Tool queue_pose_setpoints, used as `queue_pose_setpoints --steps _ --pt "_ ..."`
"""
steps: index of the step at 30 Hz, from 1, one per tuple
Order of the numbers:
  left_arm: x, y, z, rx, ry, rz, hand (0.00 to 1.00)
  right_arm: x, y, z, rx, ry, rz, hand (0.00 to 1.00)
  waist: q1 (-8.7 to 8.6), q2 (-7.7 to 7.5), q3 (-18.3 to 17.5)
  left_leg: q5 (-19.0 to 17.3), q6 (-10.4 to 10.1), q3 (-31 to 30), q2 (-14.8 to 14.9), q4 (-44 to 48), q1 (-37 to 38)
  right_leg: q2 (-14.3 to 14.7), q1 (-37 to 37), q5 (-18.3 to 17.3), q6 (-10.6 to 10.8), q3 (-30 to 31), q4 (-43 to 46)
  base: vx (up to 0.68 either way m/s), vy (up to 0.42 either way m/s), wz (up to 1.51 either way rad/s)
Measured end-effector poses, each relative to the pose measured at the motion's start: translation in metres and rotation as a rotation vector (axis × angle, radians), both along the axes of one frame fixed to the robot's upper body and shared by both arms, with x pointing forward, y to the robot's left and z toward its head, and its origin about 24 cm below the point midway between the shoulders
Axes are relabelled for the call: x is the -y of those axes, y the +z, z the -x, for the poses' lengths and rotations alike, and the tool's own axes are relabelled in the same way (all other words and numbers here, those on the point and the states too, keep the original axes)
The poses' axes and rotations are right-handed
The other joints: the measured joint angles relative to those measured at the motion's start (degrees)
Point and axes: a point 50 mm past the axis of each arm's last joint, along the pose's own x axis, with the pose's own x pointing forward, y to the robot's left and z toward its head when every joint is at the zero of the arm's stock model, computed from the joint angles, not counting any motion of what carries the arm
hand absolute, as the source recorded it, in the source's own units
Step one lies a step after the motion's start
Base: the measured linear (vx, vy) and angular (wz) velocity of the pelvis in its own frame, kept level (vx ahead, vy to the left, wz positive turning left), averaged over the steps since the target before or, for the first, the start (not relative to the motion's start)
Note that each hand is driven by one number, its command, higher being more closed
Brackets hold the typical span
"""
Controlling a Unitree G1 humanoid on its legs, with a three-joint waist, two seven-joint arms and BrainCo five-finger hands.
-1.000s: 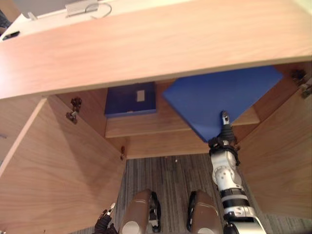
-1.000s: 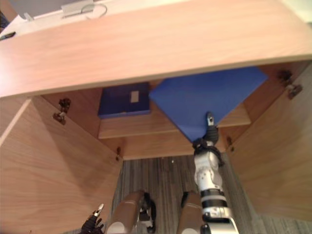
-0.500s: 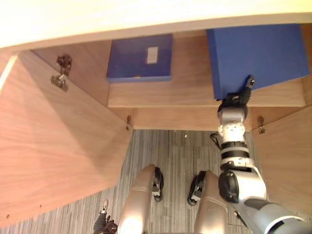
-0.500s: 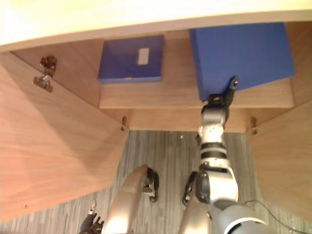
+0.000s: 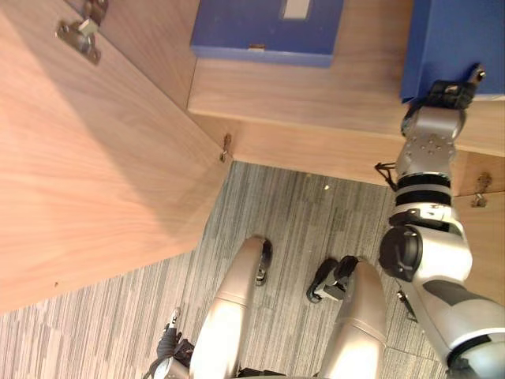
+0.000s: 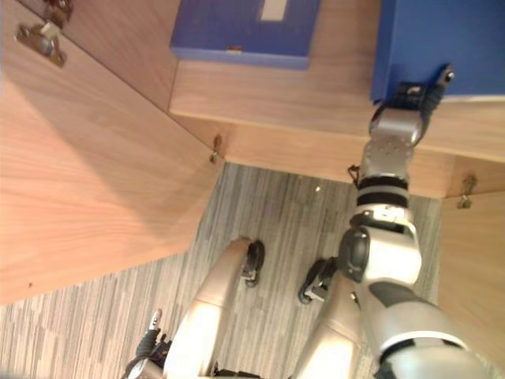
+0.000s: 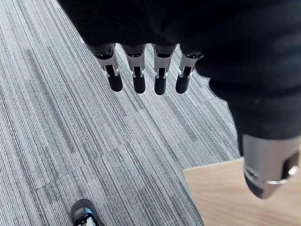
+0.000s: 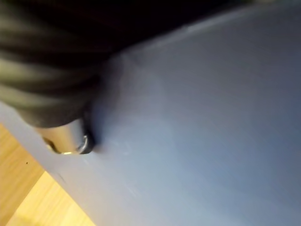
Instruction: Walk over to the cabinet, pick up the folder, carry it to the office cabinet, place the folder inside the office cabinet, then close the office cabinet door
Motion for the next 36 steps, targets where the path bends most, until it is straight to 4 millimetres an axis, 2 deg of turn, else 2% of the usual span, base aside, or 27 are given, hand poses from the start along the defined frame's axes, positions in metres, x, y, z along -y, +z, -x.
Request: queue_pose_setpoints --steps 1,2,5,15,20,27,33,36 --pt "0.0 0.0 -0.001 0.002 -0.002 -0.001 0.0 0.003 0.002 0.001 0.002 -0.009 0.003 1.0 0.09 0.01 0.1 0.1 -0.1 -0.1 -0.1 0.1 -0.3 -0.1 -0.2 -0.1 0.0 0.0 0.2 -0.02 -0.058 0.21" --pt "0.0 0.001 -0.002 0.005 -0.002 0.0 0.0 0.007 0.005 0.003 0.006 -0.021 0.01 0.0 0.22 0.01 0.2 0.4 -0.3 -0.2 -0.2 0.1 -1.0 -0.1 -0.8 -0.1 0.0 0.0 0.4 -0.01 -0.057 0.13" --pt "0.0 0.001 -0.003 0.007 0.006 0.002 0.0 0.011 0.013 0.004 0.005 -0.033 0.031 0.0 0.31 0.04 0.4 0.9 -0.5 -0.5 -0.7 0.1 -1.8 -0.6 -1.5 -0.2 -0.2 -0.2 0.9 -0.01 -0.051 0.11" --pt "-0.001 0.001 -0.004 0.008 0.02 0.007 0.0 0.018 0.022 0.005 0.017 -0.026 0.127 0.0 0.33 0.02 0.4 1.4 -0.4 -0.6 -0.6 -0.5 -2.3 -0.6 -1.8 -0.1 -0.2 -0.6 0.4 0.02 -0.039 0.02" --pt "-0.004 0.002 -0.003 0.016 0.037 0.013 0.0 0.014 0.031 0.002 -0.089 -0.025 0.485 0.0 0.24 -0.05 0.6 1.6 -0.7 -0.4 0.0 -1.0 -2.2 0.0 -1.8 0.2 -0.4 -0.7 -0.5 0.04 -0.034 -0.04" --pt "-0.004 0.002 -0.005 0.046 0.023 0.03 0.0 -0.006 0.057 -0.004 -0.145 0.016 0.931 0.0 -0.33 -0.11 1.8 2.7 -1.1 -0.2 1.2 -3.5 -0.7 1.0 -0.9 1.3 -1.0 -1.0 -2.6 0.01 -0.039 -0.06" --pt "-0.003 0.006 -0.01 0.09 -0.005 0.041 0.0 -0.007 0.056 -0.007 -0.208 0.036 1.124 0.0 -0.47 -0.07 2.1 5.6 -1.7 -0.3 1.9 -8.1 0.5 1.6 0.4 3.2 -1.8 -2.6 -6.6 0.0 -0.04 0.04" --pt "-0.003 0.008 -0.014 0.114 -0.014 0.043 0.0 -0.017 0.059 -0.01 -0.203 0.069 1.231 0.0 -0.91 -0.08 2.2 7.4 -1.9 -0.3 1.9 -11.7 1.7 1.6 1.2 4.3 -2.3 -3.4 -9.0 -0.02 -0.041 0.07"
